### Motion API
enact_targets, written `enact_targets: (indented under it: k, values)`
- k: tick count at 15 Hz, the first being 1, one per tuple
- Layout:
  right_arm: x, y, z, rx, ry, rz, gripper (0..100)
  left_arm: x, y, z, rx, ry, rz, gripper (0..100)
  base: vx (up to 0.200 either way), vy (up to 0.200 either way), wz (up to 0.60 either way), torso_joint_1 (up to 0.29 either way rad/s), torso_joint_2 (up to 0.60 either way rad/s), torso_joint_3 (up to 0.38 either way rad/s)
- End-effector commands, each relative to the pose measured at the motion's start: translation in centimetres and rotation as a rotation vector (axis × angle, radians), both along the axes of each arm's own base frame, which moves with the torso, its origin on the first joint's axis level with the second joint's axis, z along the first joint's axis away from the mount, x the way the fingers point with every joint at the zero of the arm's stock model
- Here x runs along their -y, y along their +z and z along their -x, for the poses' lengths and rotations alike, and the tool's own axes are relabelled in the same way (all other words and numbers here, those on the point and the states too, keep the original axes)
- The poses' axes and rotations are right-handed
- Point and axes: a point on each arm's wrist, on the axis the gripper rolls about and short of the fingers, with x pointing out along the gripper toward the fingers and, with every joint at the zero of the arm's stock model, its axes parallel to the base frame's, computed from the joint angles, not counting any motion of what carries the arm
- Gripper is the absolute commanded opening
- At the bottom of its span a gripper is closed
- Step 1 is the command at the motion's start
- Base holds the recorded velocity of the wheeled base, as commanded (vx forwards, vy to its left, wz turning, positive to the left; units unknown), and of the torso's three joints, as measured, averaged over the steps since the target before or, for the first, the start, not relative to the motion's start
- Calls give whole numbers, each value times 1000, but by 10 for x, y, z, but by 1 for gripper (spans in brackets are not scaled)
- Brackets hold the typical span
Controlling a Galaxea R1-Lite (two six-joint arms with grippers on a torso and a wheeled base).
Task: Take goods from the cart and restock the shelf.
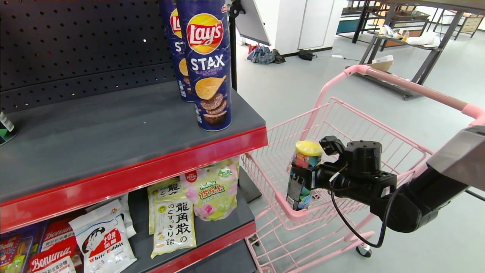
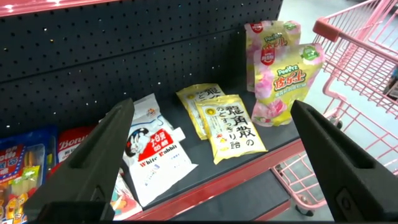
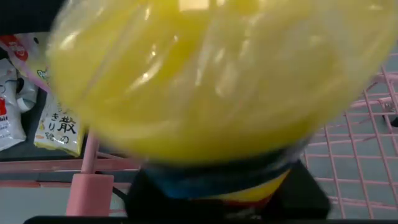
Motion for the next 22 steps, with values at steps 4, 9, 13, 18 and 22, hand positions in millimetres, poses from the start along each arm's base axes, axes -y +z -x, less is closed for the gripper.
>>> enact_targets:
  k: [4,9,13,18,22]
  values:
    - [1,15,3,69,1,-14,0,0,0,0,-2,0,2,100,0,0,0,0,0,0]
    - [26,121,28,441,-60,8,0,0,0,0,0,0,2,100,0,0,0,0,0,0]
    - [66,187,89,481,-219,42,0,0,0,0,0,0,2,100,0,0,0,0,0,0]
    - [102,206,212,305,-397,157,0,0,0,0,-2,0,2,100,0,0,0,0,0,0]
    - [118,172,283,230,-447,180,0,0,0,0,-2,0,3,100,0,0,0,0,0,0]
